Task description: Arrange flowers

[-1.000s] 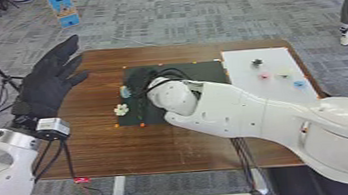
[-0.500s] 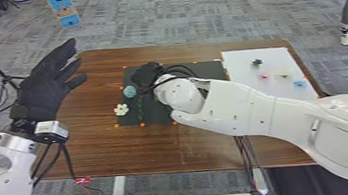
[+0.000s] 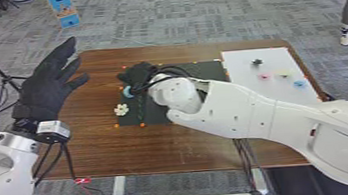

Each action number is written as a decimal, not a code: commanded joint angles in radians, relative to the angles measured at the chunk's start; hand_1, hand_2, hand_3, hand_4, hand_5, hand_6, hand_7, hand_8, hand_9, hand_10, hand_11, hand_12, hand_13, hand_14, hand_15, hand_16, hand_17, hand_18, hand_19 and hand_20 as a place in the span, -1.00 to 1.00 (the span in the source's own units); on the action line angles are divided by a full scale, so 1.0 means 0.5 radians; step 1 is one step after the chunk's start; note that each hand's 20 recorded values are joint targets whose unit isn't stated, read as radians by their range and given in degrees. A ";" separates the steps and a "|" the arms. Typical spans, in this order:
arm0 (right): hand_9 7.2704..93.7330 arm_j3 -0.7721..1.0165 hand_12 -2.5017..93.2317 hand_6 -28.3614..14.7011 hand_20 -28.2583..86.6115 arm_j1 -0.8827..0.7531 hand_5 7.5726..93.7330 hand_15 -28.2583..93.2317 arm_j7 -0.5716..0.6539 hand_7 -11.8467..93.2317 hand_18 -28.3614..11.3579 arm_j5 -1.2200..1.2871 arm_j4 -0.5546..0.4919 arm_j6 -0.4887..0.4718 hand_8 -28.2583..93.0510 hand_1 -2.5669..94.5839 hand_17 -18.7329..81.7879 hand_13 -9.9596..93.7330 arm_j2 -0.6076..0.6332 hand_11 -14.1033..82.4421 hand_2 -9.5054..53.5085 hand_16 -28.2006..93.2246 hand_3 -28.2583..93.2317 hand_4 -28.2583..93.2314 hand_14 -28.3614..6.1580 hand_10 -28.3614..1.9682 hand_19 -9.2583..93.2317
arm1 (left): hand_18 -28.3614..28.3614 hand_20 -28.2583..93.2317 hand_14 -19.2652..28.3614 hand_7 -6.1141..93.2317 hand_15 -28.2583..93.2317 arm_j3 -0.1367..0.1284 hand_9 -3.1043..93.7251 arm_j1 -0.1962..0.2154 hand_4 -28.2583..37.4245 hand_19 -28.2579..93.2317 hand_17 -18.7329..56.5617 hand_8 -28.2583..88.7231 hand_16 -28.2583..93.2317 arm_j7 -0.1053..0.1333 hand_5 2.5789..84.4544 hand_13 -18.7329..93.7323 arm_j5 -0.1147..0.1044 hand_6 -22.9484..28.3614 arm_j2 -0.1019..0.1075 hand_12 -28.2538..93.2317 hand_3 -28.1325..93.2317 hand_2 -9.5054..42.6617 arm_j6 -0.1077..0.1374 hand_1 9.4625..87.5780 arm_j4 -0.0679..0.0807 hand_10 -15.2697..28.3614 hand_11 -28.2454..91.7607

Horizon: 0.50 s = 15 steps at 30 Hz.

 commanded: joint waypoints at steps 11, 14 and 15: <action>0.65 0.039 -0.25 0.48 0.81 -0.061 -0.46 0.92 -0.025 -0.60 -0.77 -0.069 0.166 -0.167 -0.68 -0.35 0.37 0.71 -0.147 0.60 0.07 0.06 1.00 -0.76 0.19 0.02 1.00 | 0.69 -0.43 0.18 -0.56 -0.66 0.062 -0.65 -0.102 -1.00 0.05 -1.00 -0.59 -0.23 -0.012 -0.61 -0.62 -0.007 -0.22 0.015 0.22 0.58 -0.95 -0.015 -0.71 0.035 -0.23 -0.76; 0.65 0.012 -0.27 0.54 0.82 -0.053 -0.39 0.93 -0.034 -0.59 -0.77 -0.087 0.165 -0.190 -0.68 -0.36 0.36 0.70 -0.141 0.62 0.13 0.06 0.99 -0.77 0.17 0.02 1.00 | 0.68 -0.43 0.17 -0.55 -0.66 0.062 -0.63 -0.103 -1.00 0.03 -0.98 -0.61 -0.22 -0.012 -0.60 -0.61 -0.010 -0.21 0.015 0.21 0.58 -0.95 -0.018 -0.71 0.036 -0.22 -0.75; 0.65 0.010 -0.27 0.54 0.82 -0.053 -0.37 0.93 -0.035 -0.59 -0.78 -0.100 0.165 -0.194 -0.68 -0.37 0.36 0.70 -0.142 0.62 0.13 0.06 0.99 -0.77 0.16 0.02 1.00 | 0.67 -0.42 0.15 -0.55 -0.66 0.060 -0.63 -0.099 -1.00 0.02 -0.98 -0.61 -0.22 -0.008 -0.60 -0.60 -0.009 -0.21 0.016 0.21 0.58 -0.95 -0.019 -0.70 0.034 -0.23 -0.75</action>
